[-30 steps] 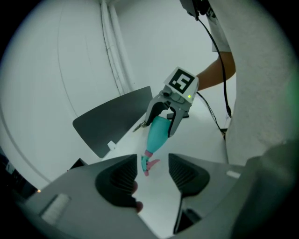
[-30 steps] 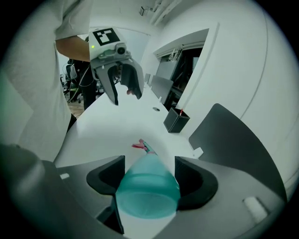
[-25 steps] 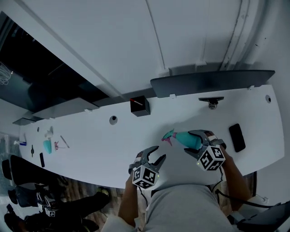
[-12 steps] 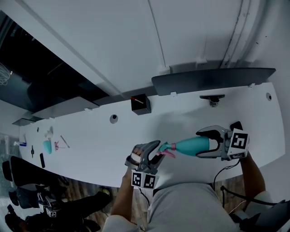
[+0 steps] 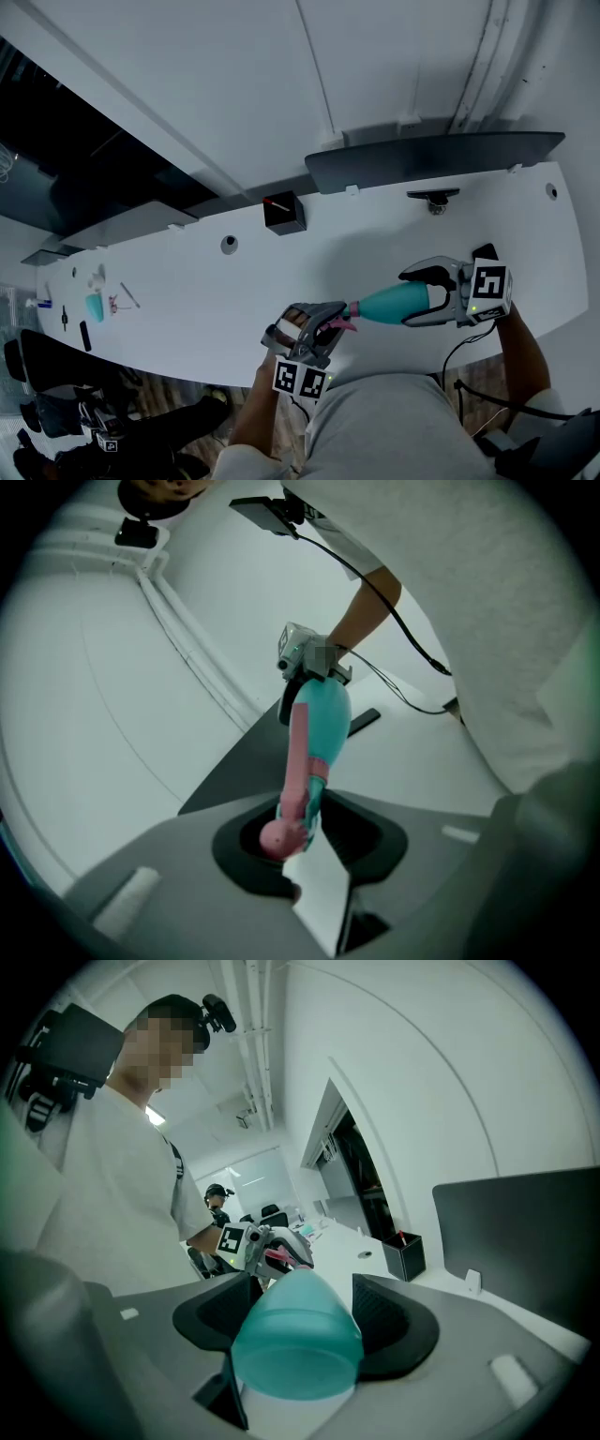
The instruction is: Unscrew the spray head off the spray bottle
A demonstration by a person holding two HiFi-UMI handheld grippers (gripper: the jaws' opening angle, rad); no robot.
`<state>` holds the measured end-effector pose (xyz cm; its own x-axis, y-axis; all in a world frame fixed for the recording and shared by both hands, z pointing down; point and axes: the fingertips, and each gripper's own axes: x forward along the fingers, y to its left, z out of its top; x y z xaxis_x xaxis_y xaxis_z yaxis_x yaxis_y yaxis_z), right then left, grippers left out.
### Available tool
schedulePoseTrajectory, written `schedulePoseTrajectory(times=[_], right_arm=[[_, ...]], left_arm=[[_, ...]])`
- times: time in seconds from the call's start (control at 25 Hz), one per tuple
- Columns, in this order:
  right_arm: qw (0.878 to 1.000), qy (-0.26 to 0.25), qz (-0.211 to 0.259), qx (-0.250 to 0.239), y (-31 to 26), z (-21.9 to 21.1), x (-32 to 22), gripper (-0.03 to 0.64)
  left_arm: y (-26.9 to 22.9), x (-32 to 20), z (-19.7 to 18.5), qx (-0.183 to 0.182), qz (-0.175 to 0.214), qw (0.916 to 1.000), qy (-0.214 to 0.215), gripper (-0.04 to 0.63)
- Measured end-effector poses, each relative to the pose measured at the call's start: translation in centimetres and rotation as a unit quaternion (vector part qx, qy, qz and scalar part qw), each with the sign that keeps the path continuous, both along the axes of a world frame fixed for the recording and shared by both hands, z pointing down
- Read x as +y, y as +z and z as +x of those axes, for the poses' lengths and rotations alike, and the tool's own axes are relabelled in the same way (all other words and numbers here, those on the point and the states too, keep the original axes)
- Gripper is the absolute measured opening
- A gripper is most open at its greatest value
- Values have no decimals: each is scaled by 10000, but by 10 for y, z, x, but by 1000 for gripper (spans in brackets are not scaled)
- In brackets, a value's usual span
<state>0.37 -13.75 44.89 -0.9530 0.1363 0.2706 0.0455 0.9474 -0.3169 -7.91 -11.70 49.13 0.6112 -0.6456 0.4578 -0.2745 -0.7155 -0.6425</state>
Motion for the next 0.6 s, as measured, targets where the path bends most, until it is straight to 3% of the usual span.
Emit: schedulePoseTrajectory(times=[0.16,0.24,0.28,0.32,0.36,0.44,0.52,0.56,0.6], right_arm=[[9997,-155,122,109,-1,-2,6,348],[9985,-334,347,255,-2,-1,12,347],[9971,-469,512,312,-5,-2,16,347],[9953,-600,673,366,-9,-2,21,347],[9932,-709,821,419,-14,-3,26,345],[9889,-862,1100,513,-25,-4,36,345],[9840,-974,1380,575,-35,-7,45,345],[9812,-1017,1536,577,-39,-9,48,345],[9785,-1042,1695,543,-42,-11,50,345]], left_arm=[[1,6,0,216,-484,9986,24,89],[2,14,1,511,-1155,9919,147,89],[2,19,2,733,-1623,9838,227,89],[2,24,3,1027,-2168,9703,307,89],[-1,29,3,1382,-2743,9509,386,89],[-10,38,2,2122,-3678,9038,535,89],[-19,44,0,2658,-4186,8660,647,89],[-23,46,-1,2844,-4316,8534,677,89],[-25,46,-2,2979,-4372,8459,681,89]])
